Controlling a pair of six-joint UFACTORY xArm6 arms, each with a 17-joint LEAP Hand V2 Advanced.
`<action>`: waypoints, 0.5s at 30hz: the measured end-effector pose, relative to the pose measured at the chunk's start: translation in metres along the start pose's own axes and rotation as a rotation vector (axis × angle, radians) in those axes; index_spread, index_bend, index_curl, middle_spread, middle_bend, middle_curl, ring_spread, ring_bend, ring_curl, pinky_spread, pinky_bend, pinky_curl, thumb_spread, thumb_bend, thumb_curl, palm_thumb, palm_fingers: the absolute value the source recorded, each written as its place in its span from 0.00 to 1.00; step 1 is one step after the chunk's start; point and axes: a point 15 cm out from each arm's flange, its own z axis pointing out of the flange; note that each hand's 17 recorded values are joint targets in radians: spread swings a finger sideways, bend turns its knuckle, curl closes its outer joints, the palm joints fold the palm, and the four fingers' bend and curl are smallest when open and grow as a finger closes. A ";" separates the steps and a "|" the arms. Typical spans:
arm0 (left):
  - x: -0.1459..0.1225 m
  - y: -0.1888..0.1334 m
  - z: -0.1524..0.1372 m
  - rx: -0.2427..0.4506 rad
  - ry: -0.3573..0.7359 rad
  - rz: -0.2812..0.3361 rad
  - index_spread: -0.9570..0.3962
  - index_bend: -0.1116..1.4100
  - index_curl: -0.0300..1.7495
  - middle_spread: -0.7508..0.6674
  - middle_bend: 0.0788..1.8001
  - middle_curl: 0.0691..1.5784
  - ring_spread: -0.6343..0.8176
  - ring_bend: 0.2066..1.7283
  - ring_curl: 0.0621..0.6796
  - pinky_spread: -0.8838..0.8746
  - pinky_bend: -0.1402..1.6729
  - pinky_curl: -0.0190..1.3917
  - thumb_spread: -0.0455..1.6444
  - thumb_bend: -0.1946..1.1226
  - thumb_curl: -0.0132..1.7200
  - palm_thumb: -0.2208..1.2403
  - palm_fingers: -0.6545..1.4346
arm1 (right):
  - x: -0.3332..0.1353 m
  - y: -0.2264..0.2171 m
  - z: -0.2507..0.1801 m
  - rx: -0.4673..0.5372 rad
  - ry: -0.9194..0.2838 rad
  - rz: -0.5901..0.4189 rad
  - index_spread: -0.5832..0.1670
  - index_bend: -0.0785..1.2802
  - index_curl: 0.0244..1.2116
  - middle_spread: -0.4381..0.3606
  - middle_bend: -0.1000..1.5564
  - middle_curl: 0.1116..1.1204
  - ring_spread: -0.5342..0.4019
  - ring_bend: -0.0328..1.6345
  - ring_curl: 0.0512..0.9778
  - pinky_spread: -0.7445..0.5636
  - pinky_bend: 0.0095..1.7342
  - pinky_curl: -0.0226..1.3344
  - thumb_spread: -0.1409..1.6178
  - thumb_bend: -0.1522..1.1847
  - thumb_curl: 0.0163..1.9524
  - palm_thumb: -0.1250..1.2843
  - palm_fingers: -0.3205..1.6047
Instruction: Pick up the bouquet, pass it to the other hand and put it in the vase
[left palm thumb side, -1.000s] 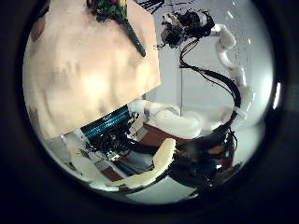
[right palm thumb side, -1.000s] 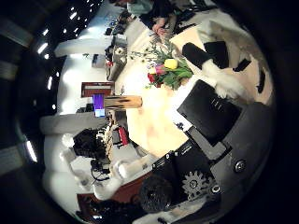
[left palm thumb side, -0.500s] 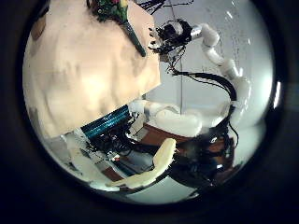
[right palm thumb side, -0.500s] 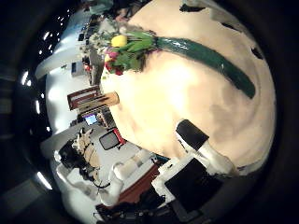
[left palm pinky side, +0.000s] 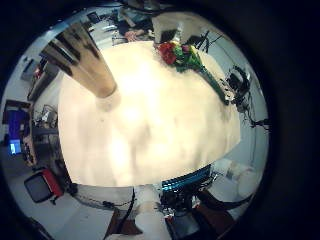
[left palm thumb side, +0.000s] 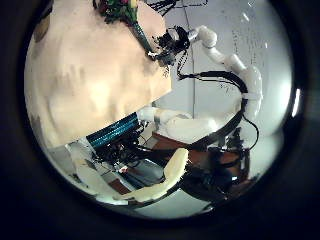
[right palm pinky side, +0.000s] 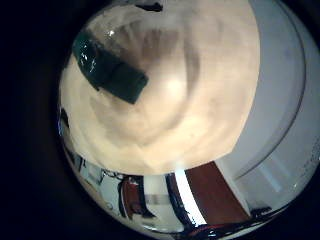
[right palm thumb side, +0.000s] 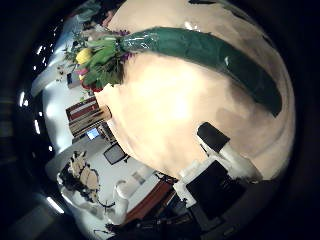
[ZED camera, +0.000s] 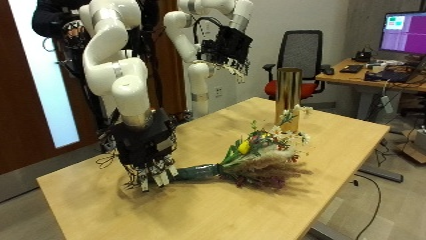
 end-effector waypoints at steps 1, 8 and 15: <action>0.000 0.000 0.000 0.001 0.000 0.000 0.94 0.19 0.20 0.91 0.06 0.13 0.87 0.13 0.26 0.83 0.20 0.24 0.48 0.12 0.20 0.28 0.31 | -0.002 -0.001 0.001 0.001 0.001 -0.001 0.62 0.17 0.25 0.76 0.24 0.21 0.72 0.36 0.18 0.76 0.25 0.26 0.62 0.10 0.23 0.68 0.24; -0.001 0.000 0.000 0.001 0.000 -0.004 0.94 0.19 0.20 0.91 0.06 0.13 0.87 0.14 0.25 0.83 0.20 0.24 0.48 0.12 0.20 0.28 0.31 | -0.004 -0.003 0.012 -0.019 0.002 0.006 0.64 0.17 0.22 0.77 0.24 0.22 0.70 0.37 0.18 0.76 0.26 0.25 0.62 0.10 0.23 0.68 0.27; -0.002 0.000 0.000 0.000 0.001 -0.005 0.94 0.19 0.20 0.91 0.06 0.13 0.87 0.14 0.25 0.83 0.20 0.24 0.48 0.12 0.20 0.28 0.31 | -0.003 -0.012 0.018 -0.003 0.005 0.009 0.64 0.16 0.20 0.77 0.24 0.22 0.69 0.40 0.19 0.77 0.28 0.25 0.62 0.10 0.23 0.68 0.28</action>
